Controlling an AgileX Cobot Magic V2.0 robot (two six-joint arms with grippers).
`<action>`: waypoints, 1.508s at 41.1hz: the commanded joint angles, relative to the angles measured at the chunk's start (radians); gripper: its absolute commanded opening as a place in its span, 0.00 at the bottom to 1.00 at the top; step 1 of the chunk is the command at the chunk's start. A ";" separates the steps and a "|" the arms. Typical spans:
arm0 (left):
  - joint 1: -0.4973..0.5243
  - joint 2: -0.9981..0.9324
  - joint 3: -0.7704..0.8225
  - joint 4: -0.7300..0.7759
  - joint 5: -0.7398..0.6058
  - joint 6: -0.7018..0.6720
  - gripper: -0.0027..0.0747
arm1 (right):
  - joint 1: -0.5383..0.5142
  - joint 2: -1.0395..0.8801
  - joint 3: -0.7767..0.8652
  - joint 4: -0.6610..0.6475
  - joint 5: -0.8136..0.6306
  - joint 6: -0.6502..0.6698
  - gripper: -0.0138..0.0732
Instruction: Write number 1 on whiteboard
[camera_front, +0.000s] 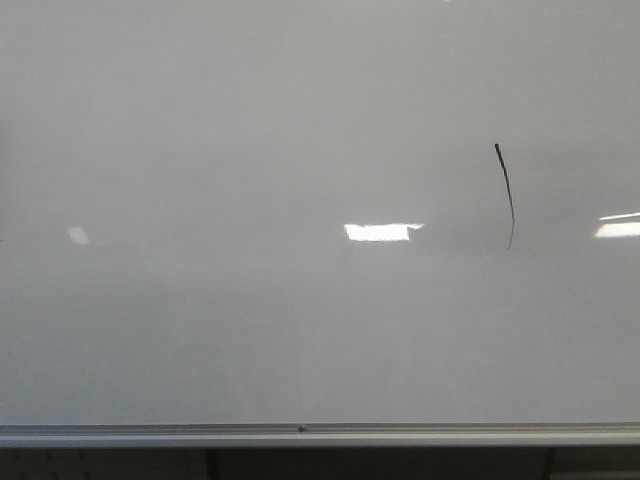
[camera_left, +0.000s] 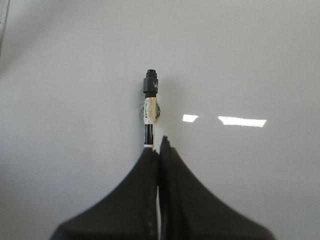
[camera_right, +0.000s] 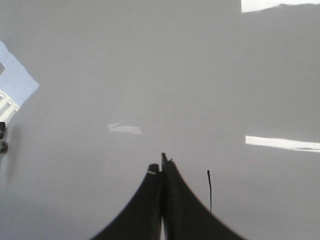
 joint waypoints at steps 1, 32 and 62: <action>0.000 -0.018 0.023 -0.001 -0.075 -0.003 0.01 | -0.005 0.009 -0.026 0.021 -0.023 -0.011 0.09; 0.000 -0.018 0.023 -0.001 -0.075 -0.003 0.01 | -0.005 0.009 -0.006 -0.281 -0.027 0.184 0.09; 0.000 -0.016 0.023 -0.001 -0.075 -0.003 0.01 | -0.095 -0.248 0.319 -1.016 -0.078 0.987 0.09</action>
